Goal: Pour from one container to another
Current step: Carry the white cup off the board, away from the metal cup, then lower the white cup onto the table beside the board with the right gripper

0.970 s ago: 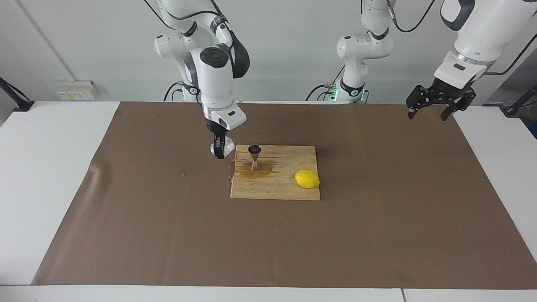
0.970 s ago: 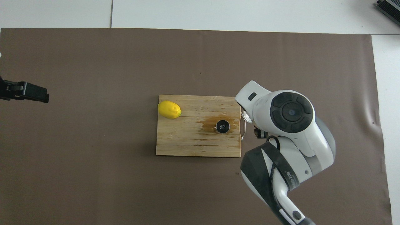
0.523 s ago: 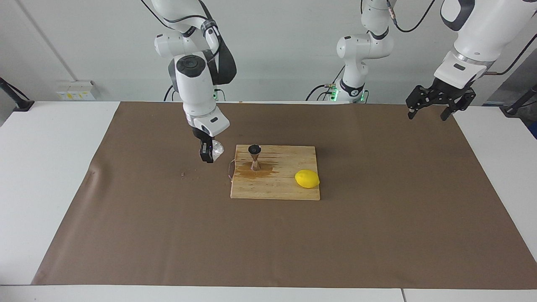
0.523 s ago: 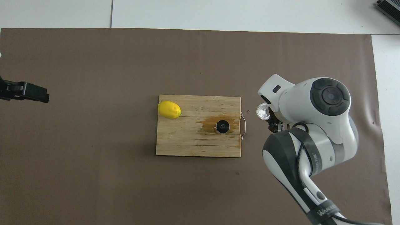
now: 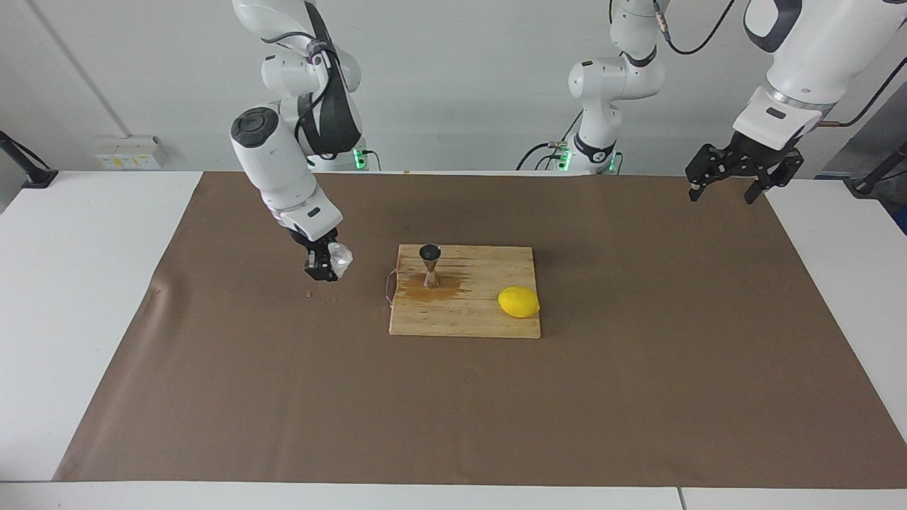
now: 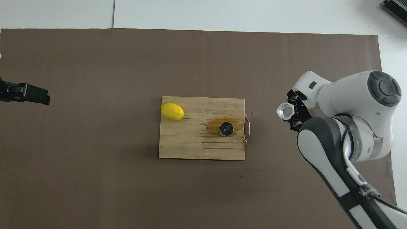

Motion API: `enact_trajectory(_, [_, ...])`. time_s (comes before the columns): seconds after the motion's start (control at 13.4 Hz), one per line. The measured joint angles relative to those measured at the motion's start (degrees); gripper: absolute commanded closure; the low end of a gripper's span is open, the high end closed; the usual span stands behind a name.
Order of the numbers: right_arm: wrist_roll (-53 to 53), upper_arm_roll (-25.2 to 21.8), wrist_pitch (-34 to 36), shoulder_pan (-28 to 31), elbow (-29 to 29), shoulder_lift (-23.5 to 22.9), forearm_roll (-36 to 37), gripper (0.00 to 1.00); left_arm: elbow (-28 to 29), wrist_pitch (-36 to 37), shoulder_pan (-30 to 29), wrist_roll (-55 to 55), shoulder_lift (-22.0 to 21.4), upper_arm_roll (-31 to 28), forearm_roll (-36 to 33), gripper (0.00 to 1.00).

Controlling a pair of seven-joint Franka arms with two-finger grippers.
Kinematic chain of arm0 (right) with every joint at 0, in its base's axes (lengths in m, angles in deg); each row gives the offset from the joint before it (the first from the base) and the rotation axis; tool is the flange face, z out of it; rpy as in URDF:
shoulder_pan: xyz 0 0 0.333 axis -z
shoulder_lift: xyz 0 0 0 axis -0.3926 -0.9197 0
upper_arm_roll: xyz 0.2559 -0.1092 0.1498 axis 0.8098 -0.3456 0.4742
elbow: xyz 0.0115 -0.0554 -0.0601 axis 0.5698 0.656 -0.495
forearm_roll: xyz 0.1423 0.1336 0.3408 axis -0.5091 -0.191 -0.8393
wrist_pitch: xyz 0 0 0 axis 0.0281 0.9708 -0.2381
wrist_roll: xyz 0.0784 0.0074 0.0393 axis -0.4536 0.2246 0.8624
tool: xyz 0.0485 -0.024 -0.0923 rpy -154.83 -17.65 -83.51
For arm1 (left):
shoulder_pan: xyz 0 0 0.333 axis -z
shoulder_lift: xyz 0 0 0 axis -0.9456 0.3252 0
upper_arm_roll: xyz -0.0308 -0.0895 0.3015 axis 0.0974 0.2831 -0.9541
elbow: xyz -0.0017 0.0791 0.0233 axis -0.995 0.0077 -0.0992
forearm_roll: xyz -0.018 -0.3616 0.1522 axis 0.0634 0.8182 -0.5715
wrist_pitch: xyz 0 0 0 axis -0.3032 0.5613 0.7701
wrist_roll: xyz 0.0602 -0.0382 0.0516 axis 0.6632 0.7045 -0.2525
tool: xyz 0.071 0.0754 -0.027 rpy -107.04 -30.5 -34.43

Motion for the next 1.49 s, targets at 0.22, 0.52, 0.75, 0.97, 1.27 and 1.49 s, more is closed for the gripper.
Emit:
enact_trajectory(0.22, [10.69,-0.10,-1.61,5.09,2.78,-0.26,-6.58,0.89,0.00,0.00,0.00,0.00,0.00,0.00,0.00,0.00])
enact_trajectory(0.52, [22.54,-0.16,-1.62,10.89,5.71,-1.18,-11.74,0.88,0.00,0.00,0.00,0.00,0.00,0.00,0.00,0.00])
enact_trajectory(0.75, [27.64,-0.17,-1.87,13.06,7.12,-2.23,-14.22,0.88,0.00,0.00,0.00,0.00,0.00,0.00,0.00,0.00])
enact_trajectory(0.97, [33.94,-0.18,-3.88,15.41,8.74,-3.52,-18.49,0.87,0.00,0.00,0.00,0.00,0.00,0.00,0.00,0.00])
enact_trajectory(1.27, [36.56,-0.18,-4.63,16.79,9.11,-5.14,-19.08,0.87,0.00,0.00,0.00,0.00,0.00,0.00,0.00,0.00])
enact_trajectory(1.49, [36.76,-0.18,-4.74,17.00,9.20,-5.22,-19.41,0.87,0.00,0.00,0.00,0.00,0.00,0.00,0.00,0.00])
